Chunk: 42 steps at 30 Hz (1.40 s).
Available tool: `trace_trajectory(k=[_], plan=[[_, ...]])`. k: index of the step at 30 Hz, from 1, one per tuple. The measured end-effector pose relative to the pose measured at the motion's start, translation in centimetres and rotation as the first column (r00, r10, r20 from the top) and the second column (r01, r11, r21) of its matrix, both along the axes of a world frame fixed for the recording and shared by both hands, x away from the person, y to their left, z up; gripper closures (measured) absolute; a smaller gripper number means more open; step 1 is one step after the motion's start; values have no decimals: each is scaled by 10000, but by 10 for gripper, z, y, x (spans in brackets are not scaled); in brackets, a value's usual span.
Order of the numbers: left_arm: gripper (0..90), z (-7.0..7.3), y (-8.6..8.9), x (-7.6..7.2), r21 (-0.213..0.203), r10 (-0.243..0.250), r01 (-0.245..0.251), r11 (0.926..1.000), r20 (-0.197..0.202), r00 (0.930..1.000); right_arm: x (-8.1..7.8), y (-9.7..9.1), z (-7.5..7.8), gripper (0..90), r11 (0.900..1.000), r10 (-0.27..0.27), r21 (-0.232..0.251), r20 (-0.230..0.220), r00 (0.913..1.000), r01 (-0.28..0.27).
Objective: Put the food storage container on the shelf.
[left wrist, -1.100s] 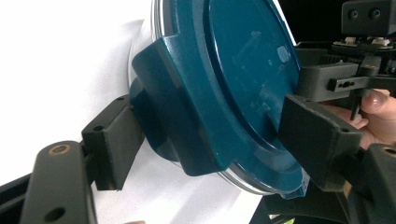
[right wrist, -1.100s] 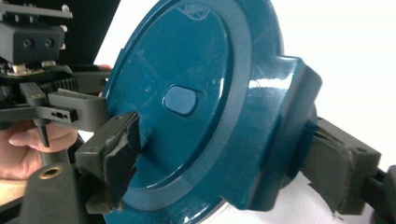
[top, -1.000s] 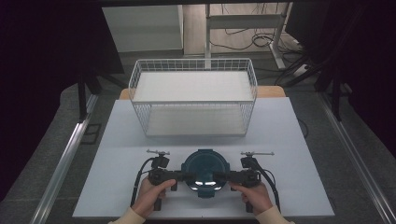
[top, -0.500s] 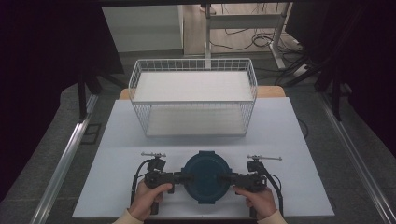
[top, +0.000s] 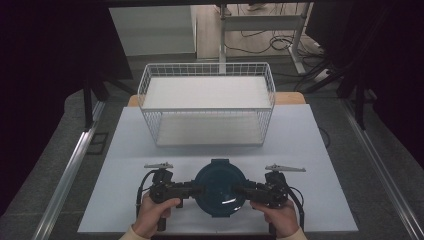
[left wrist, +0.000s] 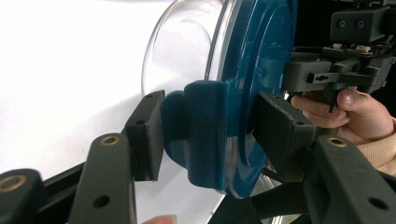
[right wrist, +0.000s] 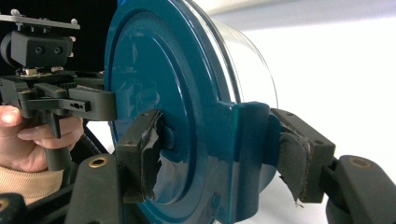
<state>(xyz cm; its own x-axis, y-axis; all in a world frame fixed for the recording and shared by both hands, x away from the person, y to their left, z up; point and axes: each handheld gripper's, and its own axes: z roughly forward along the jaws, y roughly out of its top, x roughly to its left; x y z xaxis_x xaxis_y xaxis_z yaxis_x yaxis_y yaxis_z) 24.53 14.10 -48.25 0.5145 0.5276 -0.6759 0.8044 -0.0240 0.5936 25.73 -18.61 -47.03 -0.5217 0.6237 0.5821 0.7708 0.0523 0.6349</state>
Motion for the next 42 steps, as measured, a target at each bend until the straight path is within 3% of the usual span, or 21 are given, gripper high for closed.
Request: trace_trajectory(k=[6,21,42], plan=[[465,11,3,-5,-75,-21,24,10000,440,9990,-4,0,10,364,9998,174,68,547,9984,-178],[466,33,9,-10,-86,-42,52,9999,1171,9931,-11,4,32,372,9991,411,4,1312,9905,-415],[465,57,14,-6,-132,-39,63,9999,1760,9844,-8,8,58,380,9964,846,-264,2128,9734,-809]])
